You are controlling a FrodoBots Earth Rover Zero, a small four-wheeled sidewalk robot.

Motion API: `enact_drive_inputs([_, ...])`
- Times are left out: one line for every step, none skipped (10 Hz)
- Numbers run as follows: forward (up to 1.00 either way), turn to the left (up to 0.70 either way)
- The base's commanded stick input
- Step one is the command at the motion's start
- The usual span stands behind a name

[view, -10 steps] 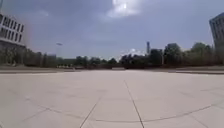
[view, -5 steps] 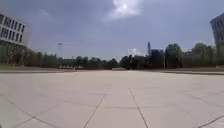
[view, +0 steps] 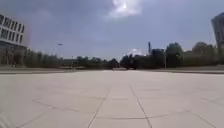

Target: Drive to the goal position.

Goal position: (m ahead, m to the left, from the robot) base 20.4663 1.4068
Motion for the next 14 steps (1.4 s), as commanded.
enact_drive_inputs([0.70,0.00])
enact_drive_inputs([0.70,0.00])
enact_drive_inputs([0.70,0.00])
enact_drive_inputs([0.70,0.00])
enact_drive_inputs([0.70,0.00])
enact_drive_inputs([0.70,0.00])
enact_drive_inputs([0.70,0.00])
enact_drive_inputs([0.70,0.00])
enact_drive_inputs([0.70,0.00])
enact_drive_inputs([0.70,0.00])
enact_drive_inputs([0.70,0.00])
enact_drive_inputs([0.70,0.00])
enact_drive_inputs([0.70,0.00])
enact_drive_inputs([0.70,0.00])
